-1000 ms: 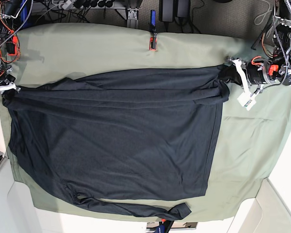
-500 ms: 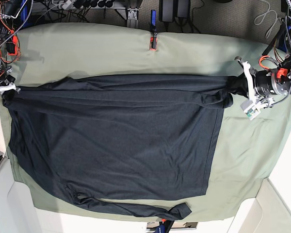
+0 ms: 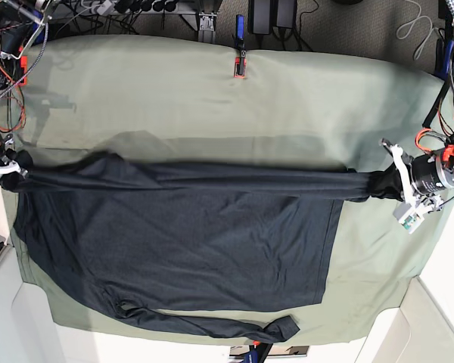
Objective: Fold the T-shirt properly
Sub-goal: 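Drag the folded shoulder edge further toward the hem with both grippers, then open both grippers and release the folded edge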
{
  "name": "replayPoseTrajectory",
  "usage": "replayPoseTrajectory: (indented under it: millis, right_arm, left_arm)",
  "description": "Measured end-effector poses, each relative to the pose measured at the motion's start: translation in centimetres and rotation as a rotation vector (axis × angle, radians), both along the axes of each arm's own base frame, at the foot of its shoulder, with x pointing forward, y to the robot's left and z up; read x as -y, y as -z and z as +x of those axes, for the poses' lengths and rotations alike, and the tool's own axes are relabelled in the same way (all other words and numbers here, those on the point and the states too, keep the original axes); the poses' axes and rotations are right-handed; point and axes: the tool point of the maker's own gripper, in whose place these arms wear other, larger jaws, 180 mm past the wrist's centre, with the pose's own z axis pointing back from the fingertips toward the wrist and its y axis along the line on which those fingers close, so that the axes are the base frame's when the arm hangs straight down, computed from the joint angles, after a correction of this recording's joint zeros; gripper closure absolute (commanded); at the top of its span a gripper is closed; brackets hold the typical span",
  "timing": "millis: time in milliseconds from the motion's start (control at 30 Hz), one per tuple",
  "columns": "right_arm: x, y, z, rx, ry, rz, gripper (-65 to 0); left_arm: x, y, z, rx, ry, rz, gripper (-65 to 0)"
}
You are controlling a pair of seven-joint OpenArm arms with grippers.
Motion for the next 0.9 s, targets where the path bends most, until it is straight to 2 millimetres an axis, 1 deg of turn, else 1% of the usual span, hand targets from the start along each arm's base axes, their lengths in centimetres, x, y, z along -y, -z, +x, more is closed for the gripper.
replayPoseTrajectory:
  millis: [100,200,300,400,533,667,700,800,833,900]
  right_arm:
    - [-0.3,1.3,0.5,-0.025,0.006,0.045,0.0]
    - [-0.8,2.0,1.4,-0.037,-0.003,0.085,0.0]
    - [-0.9,2.0,2.4,-0.033,-0.001,0.102,0.0]
    - [-0.8,1.9,2.9,-0.027,-0.001,0.095,0.0]
    - [-0.7,2.0,3.2,-0.028,0.005,0.084,0.0]
    - [-0.4,2.2,3.2,-0.021,0.01,0.073,0.0]
    - [-0.4,2.3,3.2,-0.021,0.014,0.073,0.0]
    - [0.0,2.4,3.2,-0.021,0.015,0.062,0.0]
    - [0.1,2.4,3.2,-0.022,0.013,0.052,0.0]
    - [0.1,2.4,3.4,-0.024,0.004,0.034,0.0]
  left_arm:
    - [-0.6,1.1,1.1,-0.012,-0.007,0.022,0.0]
    - [-0.3,1.8,2.4,-0.009,0.012,0.038,0.0]
    - [-0.2,1.9,4.0,0.015,0.032,0.06,0.0]
    - [-0.7,2.4,5.2,0.01,0.039,0.093,0.0]
    - [-1.1,3.9,6.3,-0.001,0.022,0.088,0.0]
    - [-1.1,4.7,7.5,-0.006,-0.012,0.068,0.0]
    - [-0.9,4.9,7.8,-0.009,-0.019,0.061,-1.5]
    - [-0.5,5.1,8.6,-0.014,-0.039,0.038,-10.9]
    - [-0.5,5.0,9.0,-0.01,-0.045,0.031,-12.7]
    - [-0.7,4.6,9.7,-0.001,-0.061,0.026,-13.9]
